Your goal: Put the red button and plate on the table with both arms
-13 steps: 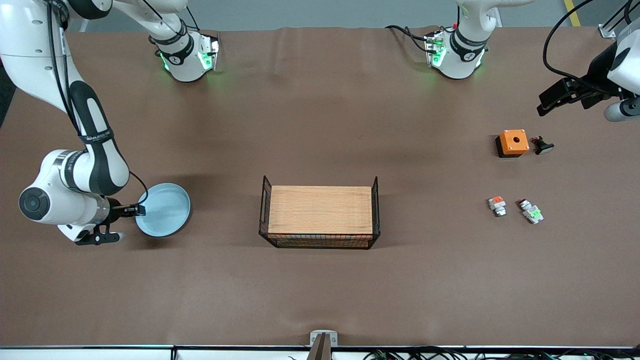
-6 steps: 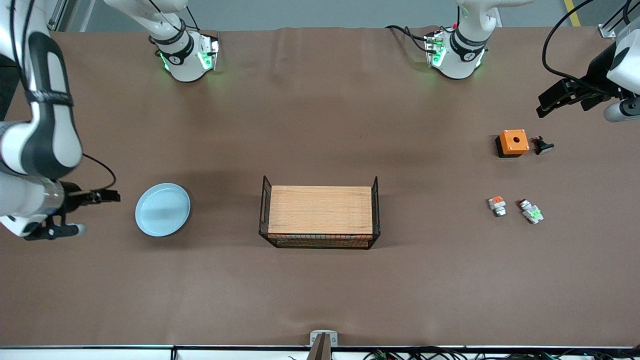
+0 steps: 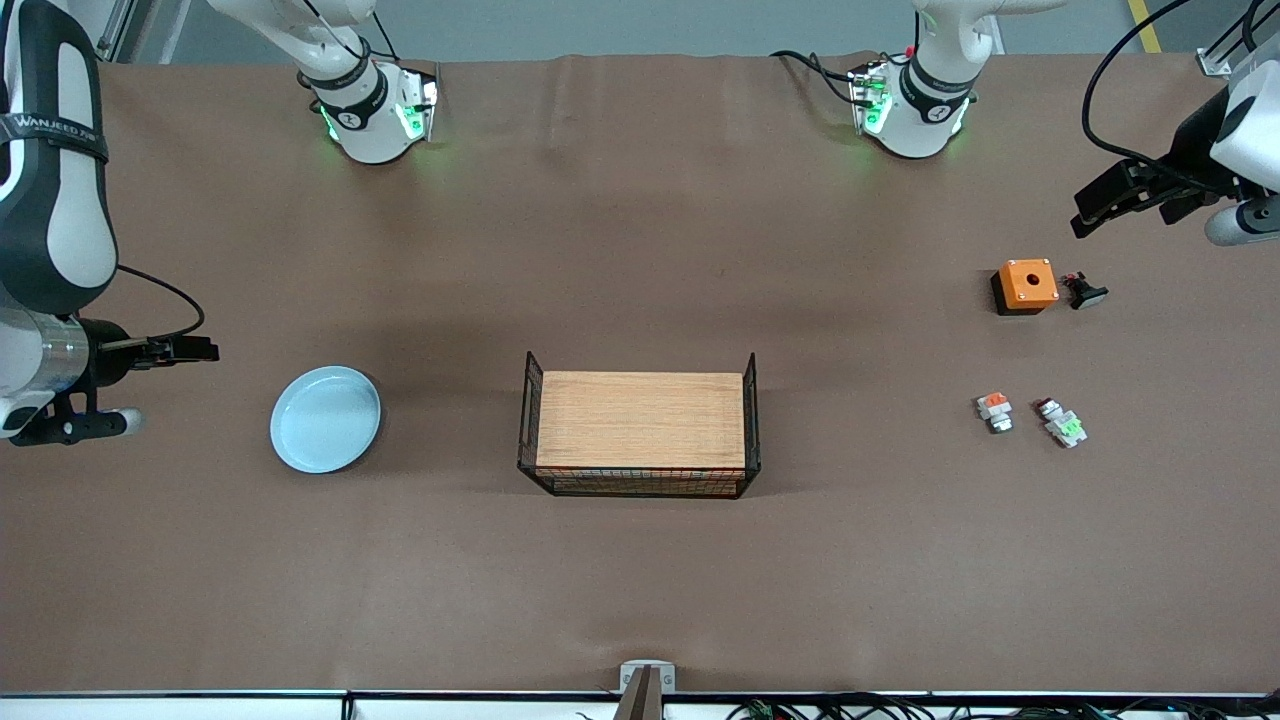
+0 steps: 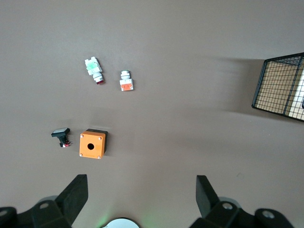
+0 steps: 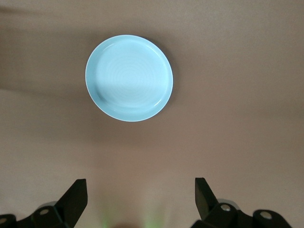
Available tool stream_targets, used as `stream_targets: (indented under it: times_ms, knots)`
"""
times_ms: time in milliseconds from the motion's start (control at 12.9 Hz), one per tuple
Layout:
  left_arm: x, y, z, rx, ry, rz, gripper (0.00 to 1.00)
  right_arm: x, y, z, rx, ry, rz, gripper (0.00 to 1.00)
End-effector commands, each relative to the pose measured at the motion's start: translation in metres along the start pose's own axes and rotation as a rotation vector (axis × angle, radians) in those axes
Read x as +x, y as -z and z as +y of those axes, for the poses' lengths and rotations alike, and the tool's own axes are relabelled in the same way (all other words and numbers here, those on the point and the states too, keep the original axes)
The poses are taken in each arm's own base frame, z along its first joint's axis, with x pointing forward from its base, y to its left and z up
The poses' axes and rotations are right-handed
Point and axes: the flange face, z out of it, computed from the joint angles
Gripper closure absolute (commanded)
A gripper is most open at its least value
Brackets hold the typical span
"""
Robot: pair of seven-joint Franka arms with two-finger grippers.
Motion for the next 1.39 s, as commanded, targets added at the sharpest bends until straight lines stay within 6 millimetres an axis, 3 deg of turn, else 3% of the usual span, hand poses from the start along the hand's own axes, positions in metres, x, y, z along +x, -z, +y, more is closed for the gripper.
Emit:
stream_targets:
  times_ms: [0, 773, 1005, 1082, 1314]
  knots:
    - [-0.005, 0.001, 0.003, 0.022, -0.016, 0.019, 0.00, -0.003, 0.000, 0.007, 0.004, -0.011, -0.007, 0.00]
    - [-0.003, -0.003, 0.006, 0.022, -0.022, 0.013, 0.00, 0.000, 0.020, 0.001, -0.001, -0.002, 0.044, 0.00]
    - [-0.007, 0.001, 0.010, 0.024, -0.031, 0.021, 0.00, 0.003, 0.022, -0.018, -0.007, 0.020, 0.049, 0.00]
    - [-0.008, 0.003, 0.010, 0.023, -0.031, 0.025, 0.00, 0.004, 0.028, -0.017, -0.015, 0.020, 0.077, 0.00]
    - [-0.012, 0.003, 0.006, 0.020, -0.025, 0.054, 0.00, -0.010, 0.077, -0.030, -0.019, -0.046, 0.168, 0.00]
